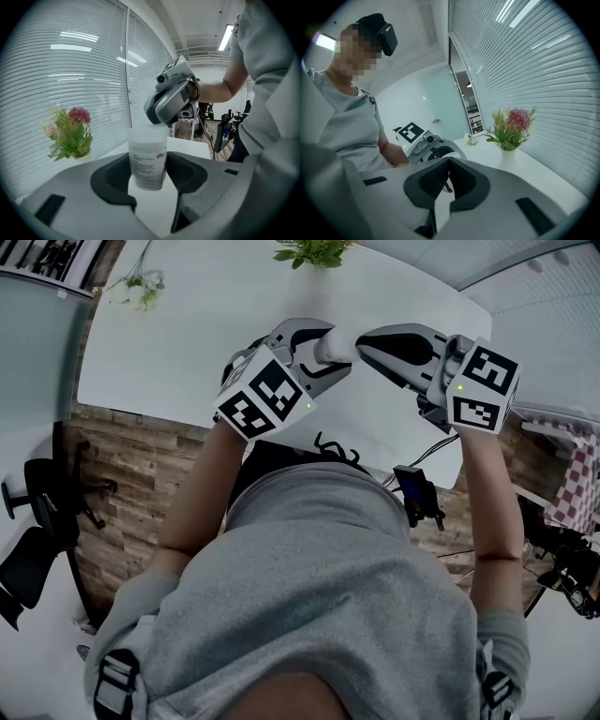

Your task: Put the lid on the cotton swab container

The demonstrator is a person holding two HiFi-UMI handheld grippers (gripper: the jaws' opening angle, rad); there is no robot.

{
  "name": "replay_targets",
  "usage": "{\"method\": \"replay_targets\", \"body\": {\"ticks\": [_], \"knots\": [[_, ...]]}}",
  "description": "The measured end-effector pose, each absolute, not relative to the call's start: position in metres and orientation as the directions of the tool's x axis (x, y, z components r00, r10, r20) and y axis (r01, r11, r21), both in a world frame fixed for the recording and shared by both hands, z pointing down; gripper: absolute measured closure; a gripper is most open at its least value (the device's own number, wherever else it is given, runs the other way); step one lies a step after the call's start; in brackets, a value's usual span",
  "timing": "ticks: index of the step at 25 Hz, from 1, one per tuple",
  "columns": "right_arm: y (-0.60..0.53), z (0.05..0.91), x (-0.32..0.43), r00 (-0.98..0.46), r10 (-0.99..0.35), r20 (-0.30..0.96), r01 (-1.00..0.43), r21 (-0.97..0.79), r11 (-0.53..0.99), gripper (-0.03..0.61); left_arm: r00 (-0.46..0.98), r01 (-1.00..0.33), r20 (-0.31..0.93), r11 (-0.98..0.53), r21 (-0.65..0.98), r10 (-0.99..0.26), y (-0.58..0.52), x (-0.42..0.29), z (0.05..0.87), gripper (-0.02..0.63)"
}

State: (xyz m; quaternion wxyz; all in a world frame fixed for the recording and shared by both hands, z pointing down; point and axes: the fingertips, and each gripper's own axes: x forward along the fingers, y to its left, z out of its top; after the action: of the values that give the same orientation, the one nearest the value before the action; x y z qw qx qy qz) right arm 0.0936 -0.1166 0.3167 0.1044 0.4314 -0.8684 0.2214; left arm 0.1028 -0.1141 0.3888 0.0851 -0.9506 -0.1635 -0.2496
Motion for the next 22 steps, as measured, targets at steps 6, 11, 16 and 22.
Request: {"method": "replay_targets", "body": {"ticks": [6, 11, 16, 22], "knots": [[-0.117, 0.319, 0.096, -0.596, -0.724, 0.346, -0.801, -0.31, 0.512, 0.554, 0.828, 0.342, 0.496, -0.937, -0.076, 0.262, -0.116, 0.101, 0.389, 0.383], [-0.119, 0.317, 0.101, -0.578, -0.748, 0.325, -0.814, -0.299, 0.498, 0.554, 0.834, 0.324, 0.495, -0.942, -0.083, 0.243, -0.121, 0.1, 0.392, 0.383], [-0.12, 0.308, 0.112, -0.562, -0.794, 0.233, -0.806, -0.371, 0.461, 0.554, 0.842, 0.303, 0.488, -0.95, -0.078, 0.229, -0.125, 0.097, 0.393, 0.383], [-0.118, 0.296, 0.126, -0.519, -0.845, 0.127, -0.795, -0.434, 0.423, 0.554, 0.861, 0.279, 0.465, -0.956, -0.089, 0.208, -0.13, 0.094, 0.385, 0.383]]}}
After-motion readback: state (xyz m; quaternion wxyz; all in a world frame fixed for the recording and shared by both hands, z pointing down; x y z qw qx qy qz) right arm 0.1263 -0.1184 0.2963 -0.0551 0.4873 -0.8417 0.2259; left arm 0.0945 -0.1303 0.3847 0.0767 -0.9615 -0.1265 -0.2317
